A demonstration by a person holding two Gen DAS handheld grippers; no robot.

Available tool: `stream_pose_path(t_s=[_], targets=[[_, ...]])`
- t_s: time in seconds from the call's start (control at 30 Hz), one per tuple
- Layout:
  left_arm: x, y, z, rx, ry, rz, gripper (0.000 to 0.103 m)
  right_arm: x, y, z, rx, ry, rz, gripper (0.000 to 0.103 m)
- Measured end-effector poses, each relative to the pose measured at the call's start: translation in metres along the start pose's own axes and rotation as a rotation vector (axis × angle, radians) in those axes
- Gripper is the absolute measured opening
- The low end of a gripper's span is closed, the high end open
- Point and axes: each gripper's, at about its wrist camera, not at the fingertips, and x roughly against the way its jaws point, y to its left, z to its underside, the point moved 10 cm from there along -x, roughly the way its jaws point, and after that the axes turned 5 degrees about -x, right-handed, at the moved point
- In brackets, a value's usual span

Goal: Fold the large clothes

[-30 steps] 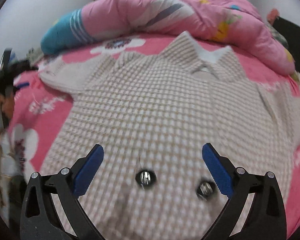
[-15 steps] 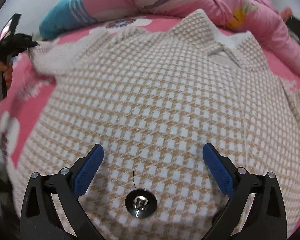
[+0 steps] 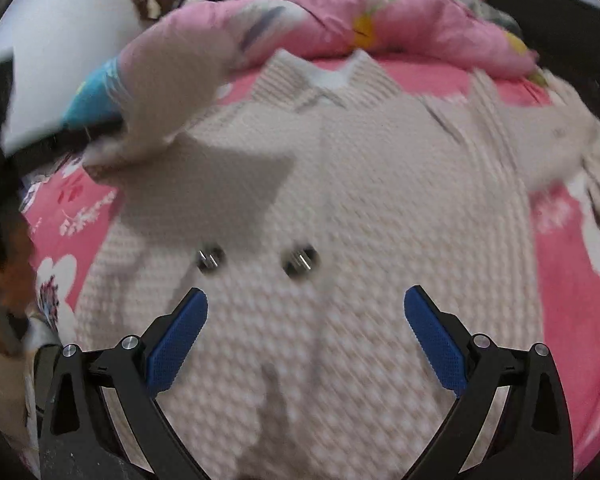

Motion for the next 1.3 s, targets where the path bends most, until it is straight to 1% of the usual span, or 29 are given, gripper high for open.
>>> stream_pose_path(t_s=[0.07, 0.13, 0.2, 0.23, 0.3, 0.37, 0.43, 0.5, 0.53, 0.63, 0.73, 0.8, 0.9, 1.07, 1.13, 1.3], targets=[[-0.026, 0.006, 0.031, 0.046, 0.073, -0.008, 0.073, 0.0, -0.013, 0.011, -0.028, 0.041, 0.007, 0.095], [-0.044, 0.015, 0.056, 0.097, 0.14, -0.03, 0.073, 0.006, -0.018, 0.015, -0.04, 0.052, 0.012, 0.095], [-0.036, 0.017, 0.056, 0.13, 0.1, -0.009, 0.074, 0.017, -0.019, 0.011, -0.037, 0.027, 0.009, 0.095], [-0.03, 0.018, 0.052, 0.141, 0.081, -0.003, 0.079, 0.022, -0.017, 0.006, -0.031, 0.008, 0.006, 0.095], [-0.018, 0.02, 0.044, 0.152, 0.038, 0.004, 0.083, 0.026, -0.011, 0.001, -0.019, -0.012, -0.004, 0.095], [-0.015, 0.022, 0.043, 0.16, 0.024, -0.008, 0.089, 0.016, 0.0, -0.009, -0.009, 0.003, -0.015, 0.095], [-0.021, 0.025, 0.05, 0.166, 0.044, -0.018, 0.091, 0.002, 0.012, -0.008, 0.006, 0.04, -0.029, 0.095], [-0.027, 0.027, 0.059, 0.176, 0.084, -0.025, 0.091, -0.016, 0.025, -0.009, 0.028, 0.077, -0.039, 0.095], [-0.031, 0.028, 0.063, 0.179, 0.098, -0.031, 0.092, -0.024, 0.028, -0.005, 0.046, 0.096, -0.015, 0.095], [-0.036, 0.023, 0.063, 0.141, 0.093, -0.032, 0.098, -0.04, 0.029, 0.001, 0.085, 0.133, 0.033, 0.095], [-0.039, 0.022, 0.065, 0.119, 0.111, -0.037, 0.098, -0.056, 0.024, 0.012, 0.109, 0.184, 0.073, 0.095], [-0.039, 0.023, 0.065, 0.128, 0.106, -0.02, 0.098, -0.06, 0.022, 0.016, 0.113, 0.197, 0.072, 0.095], [-0.038, 0.024, 0.066, 0.148, 0.095, 0.018, 0.098, -0.062, 0.02, 0.018, 0.103, 0.195, 0.059, 0.095], [-0.035, 0.028, 0.066, 0.198, 0.069, 0.081, 0.098, -0.065, 0.013, 0.022, 0.102, 0.19, 0.067, 0.095], [-0.035, 0.028, 0.066, 0.21, 0.07, 0.097, 0.098, -0.066, 0.01, 0.024, 0.087, 0.184, 0.058, 0.095], [-0.035, 0.028, 0.066, 0.203, 0.071, 0.099, 0.098, -0.065, 0.002, 0.026, 0.075, 0.179, 0.051, 0.095]])
